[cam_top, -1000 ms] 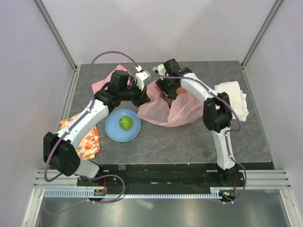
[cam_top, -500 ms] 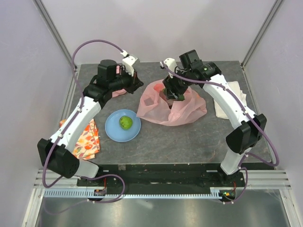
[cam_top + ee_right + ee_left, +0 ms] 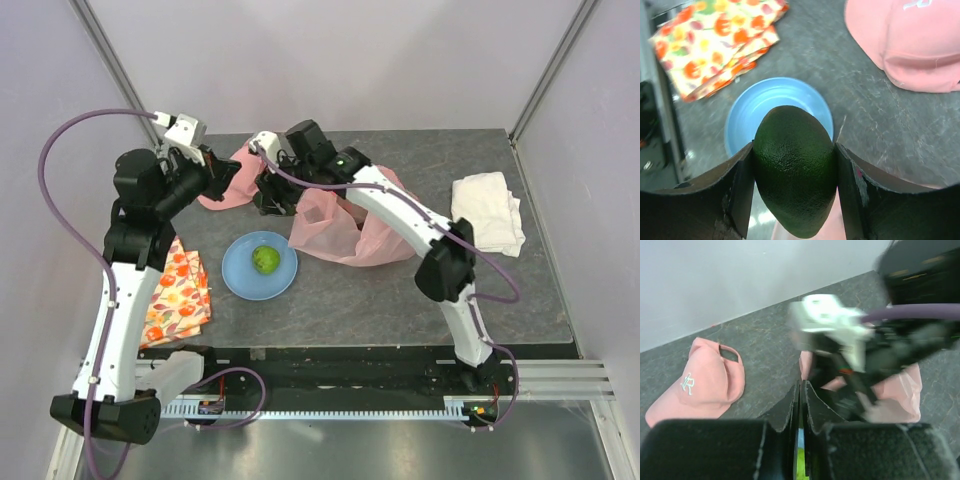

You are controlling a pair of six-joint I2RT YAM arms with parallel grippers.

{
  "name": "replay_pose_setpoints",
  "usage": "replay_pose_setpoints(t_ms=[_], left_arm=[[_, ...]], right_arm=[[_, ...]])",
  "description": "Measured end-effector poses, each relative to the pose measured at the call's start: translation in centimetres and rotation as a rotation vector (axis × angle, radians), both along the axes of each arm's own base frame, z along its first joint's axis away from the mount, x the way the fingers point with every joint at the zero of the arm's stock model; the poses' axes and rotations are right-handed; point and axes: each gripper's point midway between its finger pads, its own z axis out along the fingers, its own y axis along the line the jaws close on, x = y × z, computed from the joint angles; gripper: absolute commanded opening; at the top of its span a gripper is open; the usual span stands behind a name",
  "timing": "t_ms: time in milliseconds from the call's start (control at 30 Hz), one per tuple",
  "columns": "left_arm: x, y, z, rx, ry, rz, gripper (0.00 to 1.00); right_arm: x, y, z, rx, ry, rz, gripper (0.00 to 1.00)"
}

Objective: Take the fake fruits out of the plastic bag
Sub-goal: Place the fake fruit on the plate.

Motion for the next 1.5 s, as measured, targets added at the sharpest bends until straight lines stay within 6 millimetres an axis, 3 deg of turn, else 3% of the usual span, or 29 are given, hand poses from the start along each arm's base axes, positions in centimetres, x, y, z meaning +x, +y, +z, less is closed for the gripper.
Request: replay_pose_setpoints(t_ms=[100, 200, 300, 400, 733, 1067, 1200, 1500], left_arm=[[-1.2, 0.8, 0.2, -0.021, -0.008, 0.007, 0.11], [-1.9, 1.4, 0.0, -0.043, -0.003, 0.013, 0.11], [-2.2, 1.9, -0.8, -0.064, 0.023, 0.020, 0.11], [-2.2, 2.2, -1.4, -0.078, 0.045, 0.024, 0.11], [-1.9, 1.5, -1.9, -0.121, 0.075, -0.010, 0.12], [-0.8, 1.9, -3.6, -0.145, 0.138, -0.002, 0.12], [-0.4, 1.8, -4.1, -0.151, 0.159, -0.010, 0.12], [-0.1, 1.7, -4.3, -0.166, 0.171, -0.013, 0.12]], right_arm=[[2.3, 1.6, -4.1, -0.033, 0.040, -0.075, 0.55], [3.9, 1.7, -9.2, -0.122, 0.073, -0.172, 0.53], [4.4, 1.8, -12.2, -0.179, 0.075, -0.208, 0.53], [4.5, 2.0, -14.1, -0.217, 0.066, -0.223, 0.53], [2.2, 4.4, -15.7, -0.230, 0.063, -0.172, 0.56], [0.4, 7.0, -20.0, -0.230, 0.129, -0.120, 0.62], [0.3, 7.9, -19.7, -0.198, 0.142, -0.110, 0.69], [-0.9, 9.5, -18.7, -0.154, 0.157, -0.086, 0.68]])
